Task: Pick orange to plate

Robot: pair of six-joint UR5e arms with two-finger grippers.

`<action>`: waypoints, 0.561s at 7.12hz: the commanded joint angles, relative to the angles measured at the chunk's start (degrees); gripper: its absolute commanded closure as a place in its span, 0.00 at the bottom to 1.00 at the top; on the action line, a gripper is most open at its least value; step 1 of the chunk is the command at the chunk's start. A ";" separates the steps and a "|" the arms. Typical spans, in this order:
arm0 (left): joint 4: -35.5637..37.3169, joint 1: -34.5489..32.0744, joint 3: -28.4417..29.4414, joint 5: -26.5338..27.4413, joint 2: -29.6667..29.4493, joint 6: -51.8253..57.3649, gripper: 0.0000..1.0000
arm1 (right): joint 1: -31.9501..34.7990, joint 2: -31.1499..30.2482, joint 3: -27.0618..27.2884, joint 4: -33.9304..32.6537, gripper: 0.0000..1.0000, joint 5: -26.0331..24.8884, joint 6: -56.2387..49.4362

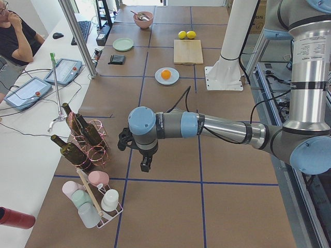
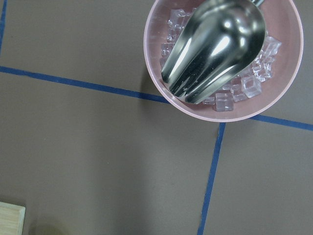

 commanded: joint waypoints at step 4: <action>-1.82 0.81 2.70 4.93 -0.21 -0.05 0.00 | 0.06 0.73 -2.38 0.34 0.00 0.42 -0.02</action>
